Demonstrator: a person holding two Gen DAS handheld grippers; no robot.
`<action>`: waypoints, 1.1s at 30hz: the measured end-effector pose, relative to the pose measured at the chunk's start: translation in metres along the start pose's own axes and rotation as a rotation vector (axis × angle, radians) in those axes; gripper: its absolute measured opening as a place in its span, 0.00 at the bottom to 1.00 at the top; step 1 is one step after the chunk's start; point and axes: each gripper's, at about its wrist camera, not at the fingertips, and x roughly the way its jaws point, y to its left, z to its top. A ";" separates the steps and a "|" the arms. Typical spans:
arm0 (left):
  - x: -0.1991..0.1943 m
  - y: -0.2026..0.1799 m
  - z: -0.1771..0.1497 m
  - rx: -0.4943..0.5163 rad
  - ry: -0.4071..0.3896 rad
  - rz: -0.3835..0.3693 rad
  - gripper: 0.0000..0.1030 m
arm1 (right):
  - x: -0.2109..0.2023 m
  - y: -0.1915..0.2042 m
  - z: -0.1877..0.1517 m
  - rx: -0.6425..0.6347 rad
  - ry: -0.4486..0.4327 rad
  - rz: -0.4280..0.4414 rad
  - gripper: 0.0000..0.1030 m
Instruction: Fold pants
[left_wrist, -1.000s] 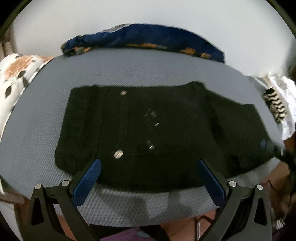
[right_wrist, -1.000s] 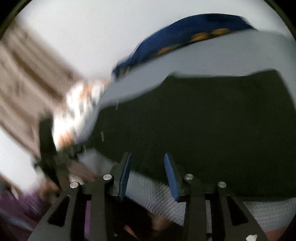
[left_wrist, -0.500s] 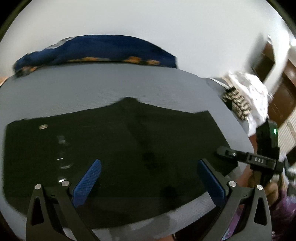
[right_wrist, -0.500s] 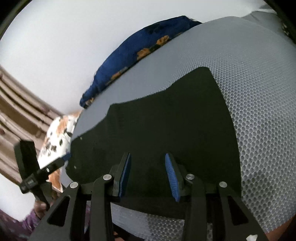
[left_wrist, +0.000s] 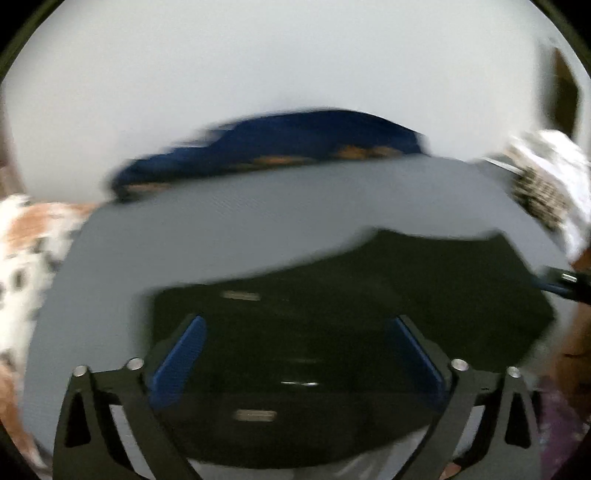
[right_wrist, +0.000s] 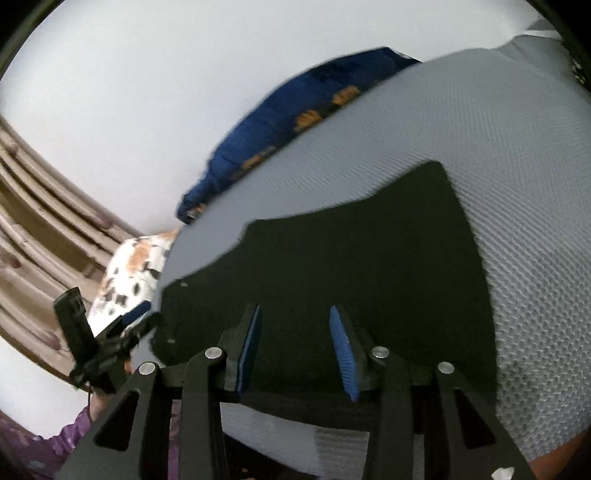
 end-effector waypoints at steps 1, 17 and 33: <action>0.000 0.025 0.000 -0.025 0.011 0.002 1.00 | 0.001 0.006 0.000 -0.005 0.004 0.007 0.46; 0.114 0.153 -0.023 -0.146 0.369 -0.601 0.99 | 0.045 0.036 -0.016 0.061 0.128 0.000 0.53; 0.083 0.128 -0.002 -0.328 0.311 -0.578 0.31 | 0.056 0.037 -0.016 0.120 0.115 0.022 0.64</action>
